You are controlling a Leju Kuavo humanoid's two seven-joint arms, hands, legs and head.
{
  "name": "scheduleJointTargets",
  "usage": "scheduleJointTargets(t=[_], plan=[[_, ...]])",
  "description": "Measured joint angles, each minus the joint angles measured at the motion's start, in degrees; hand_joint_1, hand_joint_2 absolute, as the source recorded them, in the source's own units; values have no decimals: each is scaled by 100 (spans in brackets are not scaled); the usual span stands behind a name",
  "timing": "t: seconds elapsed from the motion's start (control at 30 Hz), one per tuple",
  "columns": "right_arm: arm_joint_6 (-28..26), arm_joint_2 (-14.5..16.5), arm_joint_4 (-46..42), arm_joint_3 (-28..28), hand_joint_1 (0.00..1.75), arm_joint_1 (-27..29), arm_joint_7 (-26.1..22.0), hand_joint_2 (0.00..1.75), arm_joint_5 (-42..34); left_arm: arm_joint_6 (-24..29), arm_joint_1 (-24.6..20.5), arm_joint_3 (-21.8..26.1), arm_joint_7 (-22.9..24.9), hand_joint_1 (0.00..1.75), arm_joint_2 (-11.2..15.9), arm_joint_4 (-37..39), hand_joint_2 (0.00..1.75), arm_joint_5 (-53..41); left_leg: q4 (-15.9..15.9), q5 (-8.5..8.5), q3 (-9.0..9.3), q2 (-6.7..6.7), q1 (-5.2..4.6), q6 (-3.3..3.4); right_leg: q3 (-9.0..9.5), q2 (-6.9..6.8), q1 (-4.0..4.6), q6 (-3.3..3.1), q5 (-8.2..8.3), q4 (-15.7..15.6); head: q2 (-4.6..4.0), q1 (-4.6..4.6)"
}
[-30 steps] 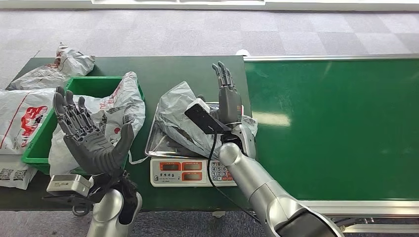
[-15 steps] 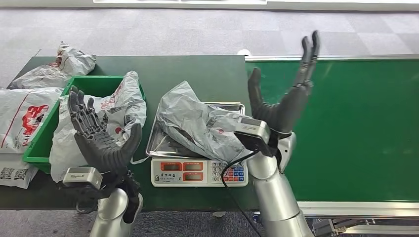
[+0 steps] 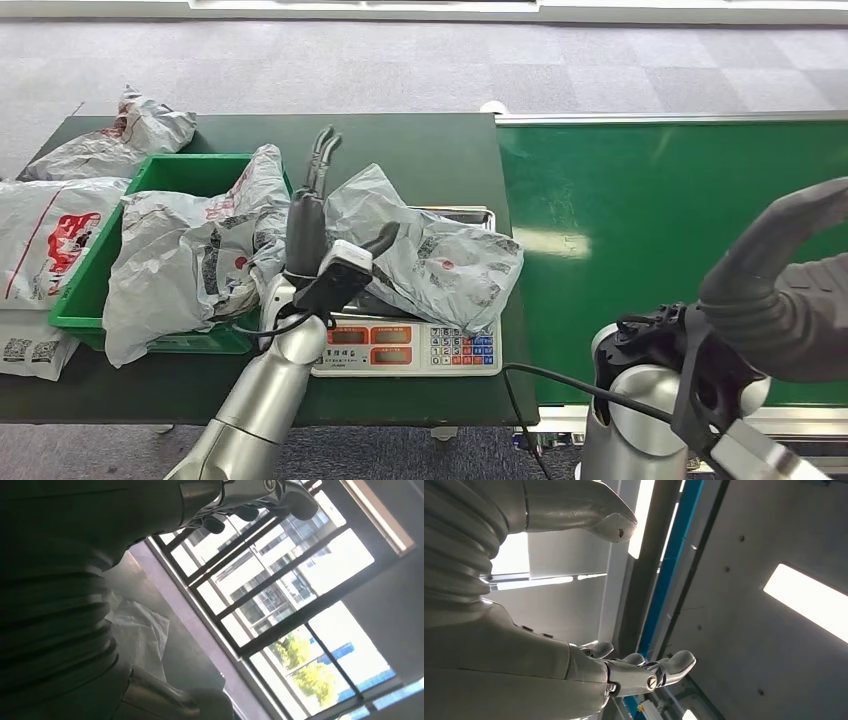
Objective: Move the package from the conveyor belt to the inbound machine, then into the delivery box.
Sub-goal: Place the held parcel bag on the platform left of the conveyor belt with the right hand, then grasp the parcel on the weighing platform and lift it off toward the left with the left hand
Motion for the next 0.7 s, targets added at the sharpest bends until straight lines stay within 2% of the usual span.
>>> scheduleJointTargets(t=[0.13,0.27,0.57,0.7], plan=[[7,-1,-100,78,0,5,4,175,-44,-129,-358,-245,150,0,-94,786,175,-398,0,0,3,15,-1,0,-5,21,-6,5,5,0,0,-2],[8,-2,-155,141,0,6,5,175,-49,-147,-593,-374,180,0,-138,1259,175,-434,0,0,1,13,-1,0,-6,18,-5,5,5,0,0,-2],[8,-3,-193,170,0,8,7,175,-49,-178,-723,-407,188,0,-182,1624,175,-442,-1,-1,-1,14,0,0,-8,18,-5,5,4,0,0,-2],[8,-3,-199,213,0,7,7,175,-40,-330,-810,-544,350,0,-223,1843,175,-780,-1,-1,-2,11,0,0,-6,15,-6,6,4,0,0,-1]])
